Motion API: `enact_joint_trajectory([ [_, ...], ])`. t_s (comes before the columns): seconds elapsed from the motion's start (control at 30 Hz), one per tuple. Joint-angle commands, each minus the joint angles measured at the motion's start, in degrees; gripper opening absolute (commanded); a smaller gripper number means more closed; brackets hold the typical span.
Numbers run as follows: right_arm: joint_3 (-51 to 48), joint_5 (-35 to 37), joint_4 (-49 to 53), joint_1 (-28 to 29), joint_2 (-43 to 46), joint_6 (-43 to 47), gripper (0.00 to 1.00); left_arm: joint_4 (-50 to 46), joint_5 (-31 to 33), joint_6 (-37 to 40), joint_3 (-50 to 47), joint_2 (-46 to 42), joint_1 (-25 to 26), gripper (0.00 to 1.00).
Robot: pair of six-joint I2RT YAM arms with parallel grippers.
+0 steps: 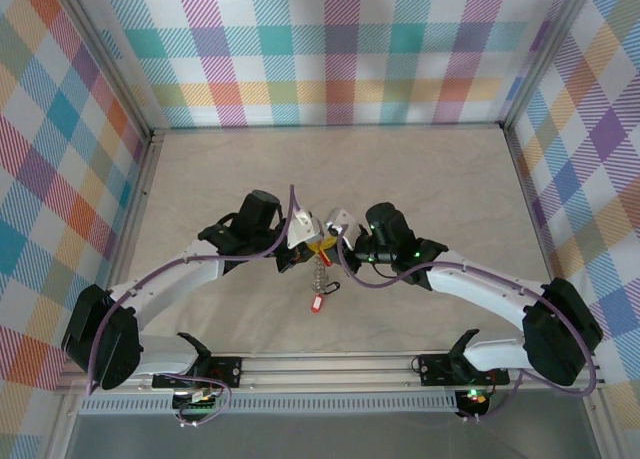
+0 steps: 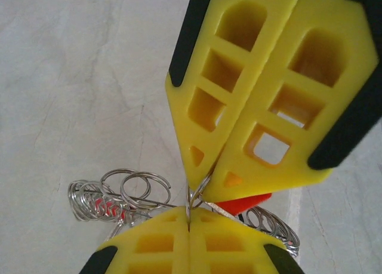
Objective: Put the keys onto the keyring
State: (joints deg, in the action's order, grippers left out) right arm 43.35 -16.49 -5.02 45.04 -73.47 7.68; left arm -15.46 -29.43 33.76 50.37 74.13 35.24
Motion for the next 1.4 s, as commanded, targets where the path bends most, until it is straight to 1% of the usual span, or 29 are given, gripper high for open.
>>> enact_joint_trajectory([
  [0.0,0.18,1.59,-2.27,0.24,-0.14,-1.53,0.00,3.15,-2.72,-0.38,-0.31,-2.81,0.87,0.00],
  [0.27,-1.64,4.83,-4.51,0.32,1.27,-6.87,0.00,4.54,-5.76,0.96,-1.52,-4.08,0.87,0.00],
  [0.4,-1.68,5.34,-3.88,0.18,1.43,-8.96,0.00,5.40,-5.48,1.94,-2.54,-4.92,0.88,0.00],
  [0.63,-2.29,2.67,-0.98,-0.68,2.16,-12.18,0.00,10.01,-4.45,0.77,-5.26,-7.56,0.87,0.00],
  [0.9,-3.73,-2.18,-2.44,-3.50,3.93,-17.53,0.00,16.08,-4.61,-0.87,-8.33,-10.52,0.83,0.00],
  [1.0,-3.88,-4.84,-2.88,-4.25,4.28,-18.44,0.00,16.85,-4.50,-1.10,-8.80,-10.94,0.80,0.00],
  [1.17,-4.67,-7.10,-4.18,-5.11,4.93,-20.38,0.00,19.12,-3.85,-2.55,-9.39,-11.03,0.88,0.00],
  [1.33,-5.20,-8.83,-3.59,-6.17,6.21,-21.25,0.17,22.80,-4.02,-5.35,-10.11,-11.00,0.88,0.00],
  [1.37,-5.04,-8.71,-2.59,-6.32,6.74,-20.68,0.24,22.77,-4.36,-5.37,-9.84,-11.02,0.87,0.00],
])
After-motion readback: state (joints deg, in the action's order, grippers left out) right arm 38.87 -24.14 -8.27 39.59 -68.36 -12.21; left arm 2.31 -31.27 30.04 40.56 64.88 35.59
